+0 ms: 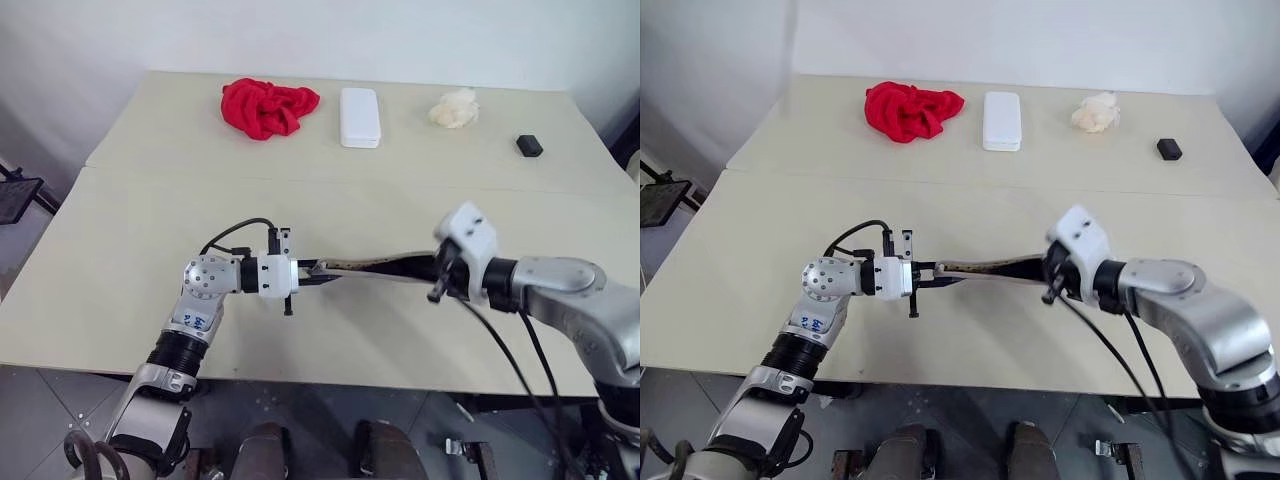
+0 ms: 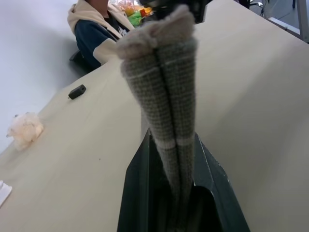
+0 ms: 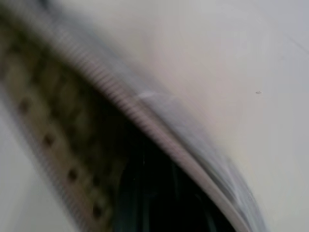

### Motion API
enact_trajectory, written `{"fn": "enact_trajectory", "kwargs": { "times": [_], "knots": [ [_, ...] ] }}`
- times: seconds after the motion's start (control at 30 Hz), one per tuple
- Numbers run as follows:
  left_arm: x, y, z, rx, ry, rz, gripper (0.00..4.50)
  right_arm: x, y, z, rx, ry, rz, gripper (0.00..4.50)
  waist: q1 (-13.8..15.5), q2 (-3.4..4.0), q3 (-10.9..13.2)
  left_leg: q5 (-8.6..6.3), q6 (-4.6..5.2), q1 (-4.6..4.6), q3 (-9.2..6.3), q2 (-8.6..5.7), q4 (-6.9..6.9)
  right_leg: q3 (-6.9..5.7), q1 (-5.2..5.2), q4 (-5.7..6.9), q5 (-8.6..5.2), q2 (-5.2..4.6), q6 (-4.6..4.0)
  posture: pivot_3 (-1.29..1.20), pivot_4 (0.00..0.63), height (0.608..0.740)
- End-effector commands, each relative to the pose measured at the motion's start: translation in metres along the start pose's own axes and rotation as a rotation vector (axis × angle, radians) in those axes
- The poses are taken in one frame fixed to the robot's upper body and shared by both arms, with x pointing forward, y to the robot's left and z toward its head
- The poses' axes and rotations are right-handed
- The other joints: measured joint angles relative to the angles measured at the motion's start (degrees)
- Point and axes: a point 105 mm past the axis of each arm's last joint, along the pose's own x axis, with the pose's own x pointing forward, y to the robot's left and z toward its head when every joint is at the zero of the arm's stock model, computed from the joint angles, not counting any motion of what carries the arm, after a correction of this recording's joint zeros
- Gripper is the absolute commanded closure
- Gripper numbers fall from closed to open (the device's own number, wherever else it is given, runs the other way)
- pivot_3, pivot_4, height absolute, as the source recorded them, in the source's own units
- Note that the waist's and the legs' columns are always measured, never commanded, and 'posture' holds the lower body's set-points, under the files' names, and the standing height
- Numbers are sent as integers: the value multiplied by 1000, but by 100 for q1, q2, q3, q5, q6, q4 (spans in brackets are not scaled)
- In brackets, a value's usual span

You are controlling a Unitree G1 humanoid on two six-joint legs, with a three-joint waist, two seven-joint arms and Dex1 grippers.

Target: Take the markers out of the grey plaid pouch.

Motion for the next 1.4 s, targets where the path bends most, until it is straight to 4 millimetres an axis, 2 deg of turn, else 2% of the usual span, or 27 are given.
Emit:
{"fn": "enact_trajectory", "kwargs": {
  "times": [0.03,0.13,0.27,0.4,0.57,0.77,0.97,1.13,1.4],
  "knots": [
    [0,12,8,28,-28,38,4500,-2,5,18,-222,-76,10,4414,-15,0,0,0,0,0,0,0,1,0,0,1,0,0,0,0,150,740],
    [0,12,7,17,-30,50,4500,-3,5,19,-271,-95,0,4414,-12,0,0,1,-1,2,1,1,2,0,0,4,0,1,0,0,150,740],
    [-1,10,7,10,-36,60,4500,-2,14,10,-309,-74,21,4414,14,0,0,1,-1,1,0,0,2,-1,1,2,0,0,0,0,150,740],
    [-1,5,6,12,-51,59,4500,2,28,2,-295,-59,38,3599,9,0,0,1,0,0,-1,0,3,-3,2,0,0,0,0,0,150,740],
    [-3,-7,0,-36,-50,39,4500,9,33,-2,-306,-37,1,1996,-4,0,0,1,-1,1,-2,1,3,-3,1,2,0,1,0,0,150,740],
    [-4,-13,-4,-114,-52,37,4500,19,21,-6,-316,14,-130,1996,-3,0,0,1,-1,1,-2,1,5,-3,2,6,0,0,0,0,150,740],
    [-6,-7,-6,-266,-53,46,4500,23,5,6,-497,17,-242,1996,-8,0,0,1,-1,1,-2,1,5,-3,1,6,0,1,0,0,150,740],
    [-6,-6,-3,-344,-64,31,4500,34,6,8,-598,28,-234,1996,-14,0,0,1,-1,1,-2,1,5,-3,1,5,0,1,0,0,150,740],
    [-2,-3,2,-404,-90,1,4500,66,8,15,-735,8,-194,1996,-58,1,0,2,-3,1,-1,1,4,-3,0,6,0,2,0,0,150,740]
  ]
}}
